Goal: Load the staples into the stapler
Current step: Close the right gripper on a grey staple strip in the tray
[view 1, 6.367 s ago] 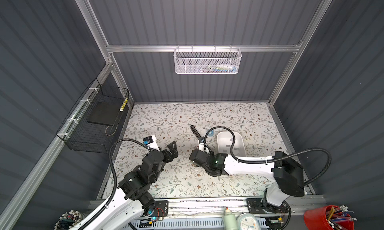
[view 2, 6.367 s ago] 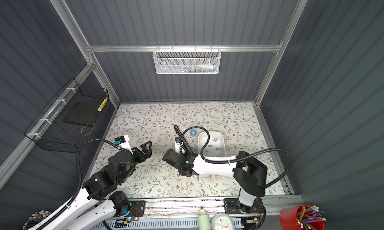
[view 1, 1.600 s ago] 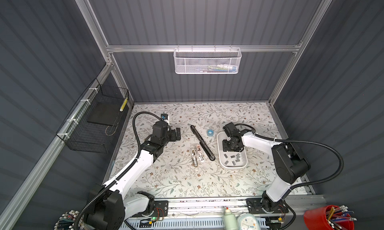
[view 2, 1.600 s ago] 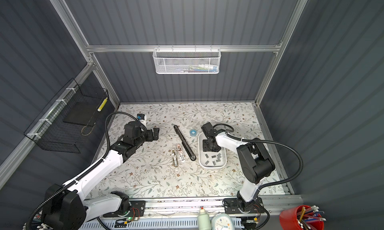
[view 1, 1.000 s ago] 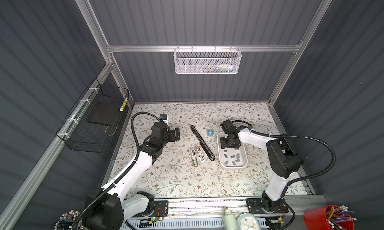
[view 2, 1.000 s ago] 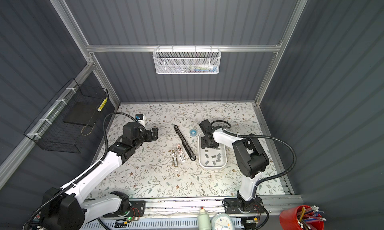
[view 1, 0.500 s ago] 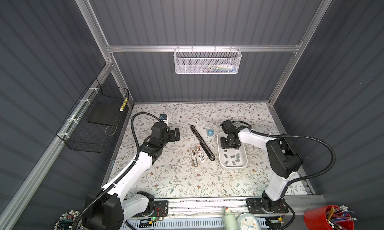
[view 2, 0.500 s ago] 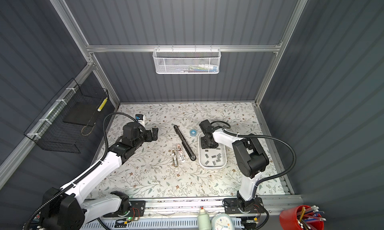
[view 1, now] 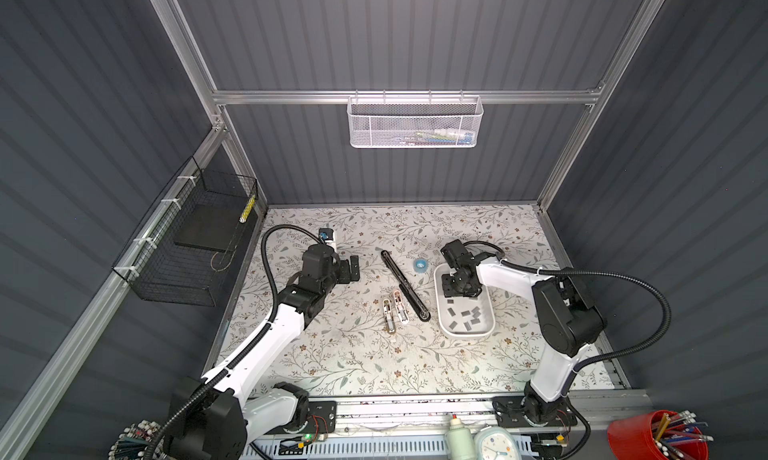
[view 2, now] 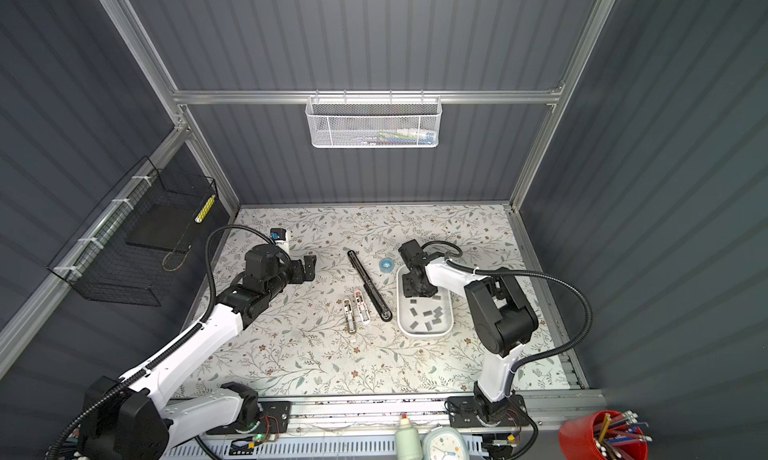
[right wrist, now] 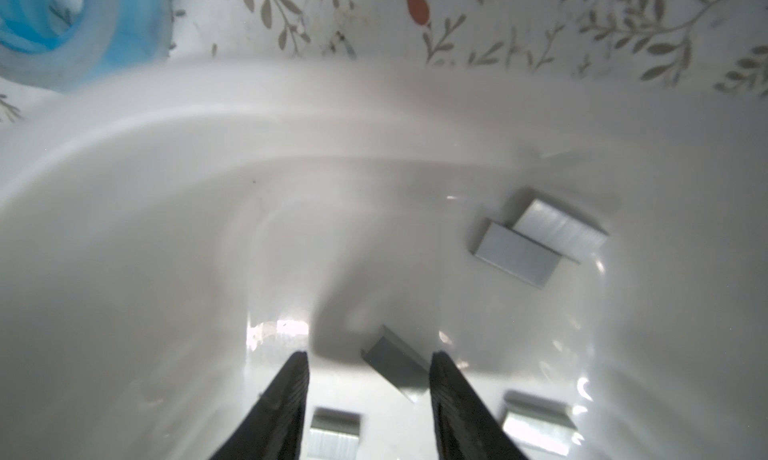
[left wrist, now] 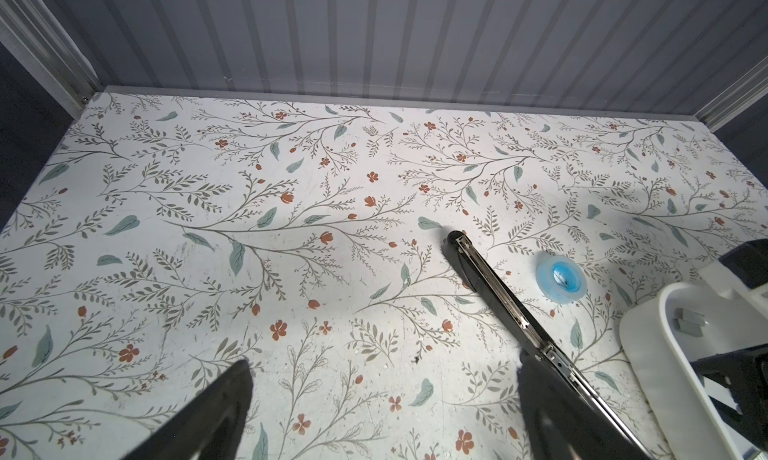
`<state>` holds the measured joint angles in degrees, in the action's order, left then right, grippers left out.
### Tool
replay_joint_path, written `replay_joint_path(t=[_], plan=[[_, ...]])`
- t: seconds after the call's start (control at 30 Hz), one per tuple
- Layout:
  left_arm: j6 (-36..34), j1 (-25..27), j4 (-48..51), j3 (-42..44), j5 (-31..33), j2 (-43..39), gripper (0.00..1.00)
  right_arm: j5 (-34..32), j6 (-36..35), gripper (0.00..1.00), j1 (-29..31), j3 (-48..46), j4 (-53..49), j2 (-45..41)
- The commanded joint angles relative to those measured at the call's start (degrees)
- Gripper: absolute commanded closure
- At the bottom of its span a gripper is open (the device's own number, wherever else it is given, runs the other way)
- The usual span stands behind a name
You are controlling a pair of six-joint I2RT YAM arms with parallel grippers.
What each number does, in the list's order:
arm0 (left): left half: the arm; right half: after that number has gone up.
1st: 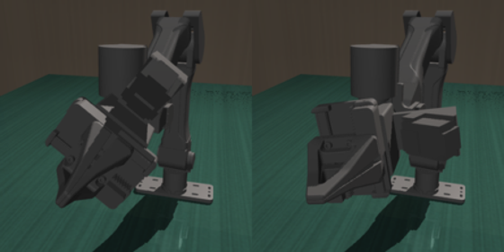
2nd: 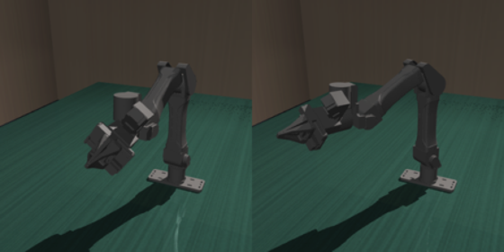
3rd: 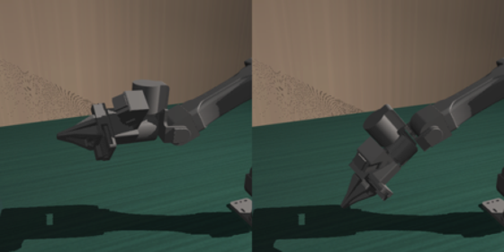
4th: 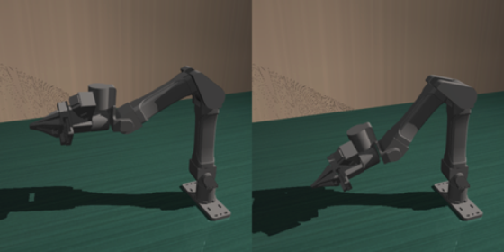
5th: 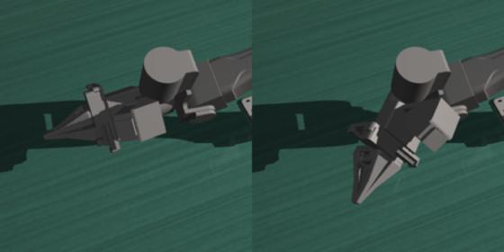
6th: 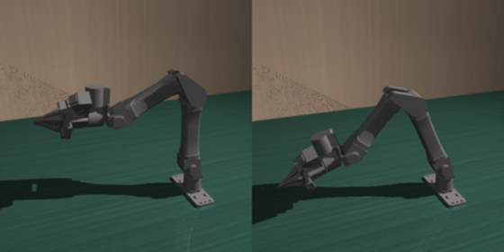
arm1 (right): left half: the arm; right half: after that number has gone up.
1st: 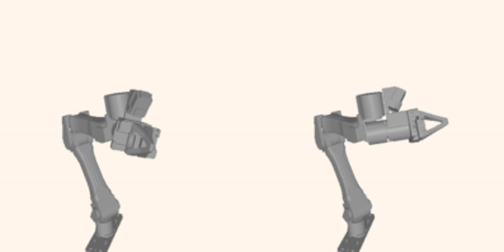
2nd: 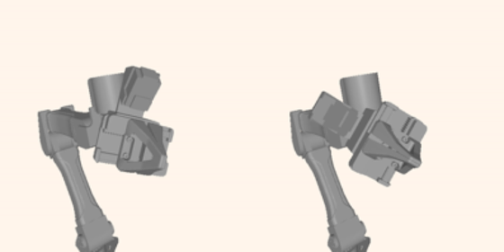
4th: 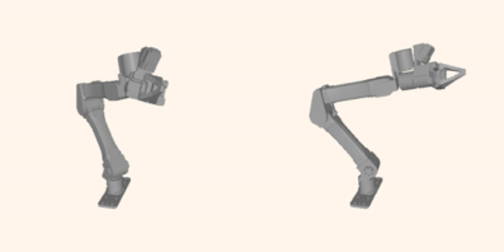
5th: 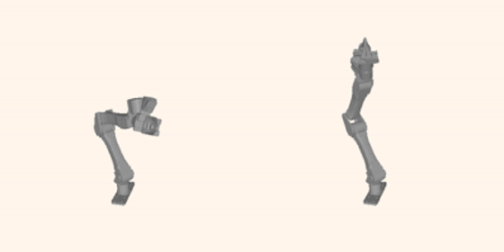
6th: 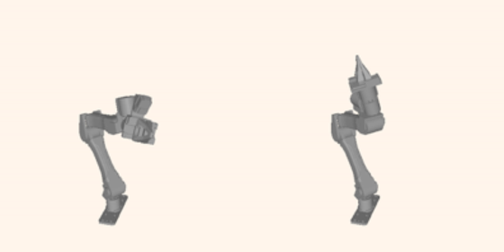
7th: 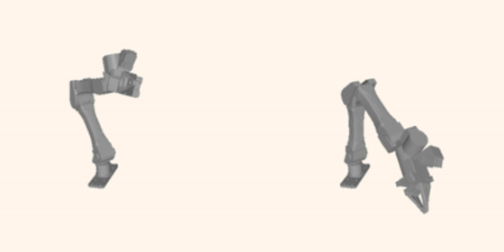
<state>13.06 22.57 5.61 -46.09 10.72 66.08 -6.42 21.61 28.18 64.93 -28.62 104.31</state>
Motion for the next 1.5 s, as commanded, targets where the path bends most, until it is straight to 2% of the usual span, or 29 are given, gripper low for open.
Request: replay_joint_path(t=[0.0, 0.57, 0.9, 1.0, 1.2, 1.47], plan=[[-0.40, 0.20, 0.41, 0.55, 0.66, -0.95, 0.00, -0.93, 0.31, 0.49, 0.19, -0.25, -0.89, 0.24], [-0.40, 0.20, 0.28, 0.63, 0.67, -0.78, 0.00, 3.12, 0.43, 0.50, 0.26, -0.85, -0.88, 0.95], [-0.40, 0.20, 0.28, 0.62, 0.92, -0.88, 0.00, 7.00, 3.61, 0.55, 1.17, -1.03, -1.61, -0.40], [-0.40, 0.20, 0.19, 0.64, 0.73, -0.80, 0.00, 4.64, 3.25, 0.55, 1.26, -0.73, -2.19, -1.36], [-0.43, 0.20, 0.37, 0.72, 0.81, -1.24, 0.00, -3.49, 1.65, 0.49, 0.83, 0.55, -3.99, -2.84], [-0.49, 0.20, 0.19, 1.03, 1.12, -1.79, 0.00, -2.20, 1.07, 0.41, 0.20, 0.79, -2.60, 0.40]])
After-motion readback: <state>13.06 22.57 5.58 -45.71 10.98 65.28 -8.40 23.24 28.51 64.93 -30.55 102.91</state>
